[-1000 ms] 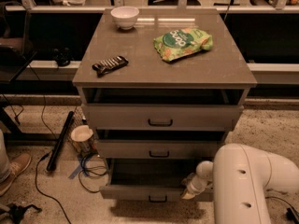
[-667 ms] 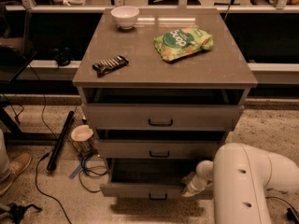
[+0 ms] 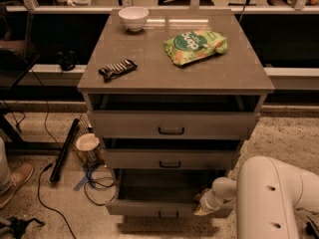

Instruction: Open bottom drawer

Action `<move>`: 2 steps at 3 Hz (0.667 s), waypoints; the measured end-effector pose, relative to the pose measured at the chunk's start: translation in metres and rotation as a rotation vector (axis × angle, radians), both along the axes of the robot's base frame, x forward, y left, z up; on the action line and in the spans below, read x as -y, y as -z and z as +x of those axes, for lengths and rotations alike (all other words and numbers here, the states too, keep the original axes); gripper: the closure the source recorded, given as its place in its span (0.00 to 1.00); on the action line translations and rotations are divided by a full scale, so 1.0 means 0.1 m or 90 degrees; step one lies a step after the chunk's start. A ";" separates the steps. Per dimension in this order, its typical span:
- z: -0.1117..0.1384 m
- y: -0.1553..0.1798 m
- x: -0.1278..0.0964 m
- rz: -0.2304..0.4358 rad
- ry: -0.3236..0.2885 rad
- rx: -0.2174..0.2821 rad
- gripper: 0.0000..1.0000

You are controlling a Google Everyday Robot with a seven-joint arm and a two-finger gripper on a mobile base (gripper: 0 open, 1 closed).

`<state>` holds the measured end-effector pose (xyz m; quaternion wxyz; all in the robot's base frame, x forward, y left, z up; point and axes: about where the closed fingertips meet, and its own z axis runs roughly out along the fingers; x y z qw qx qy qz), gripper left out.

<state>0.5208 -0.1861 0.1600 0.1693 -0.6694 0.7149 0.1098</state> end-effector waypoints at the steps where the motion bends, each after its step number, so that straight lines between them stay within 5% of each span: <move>1: -0.01 0.01 -0.01 0.001 -0.001 -0.002 0.52; 2: -0.03 0.02 -0.02 0.002 -0.002 -0.003 0.21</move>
Offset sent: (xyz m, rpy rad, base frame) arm -0.0013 0.0013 -0.0013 0.0013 0.0027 0.0014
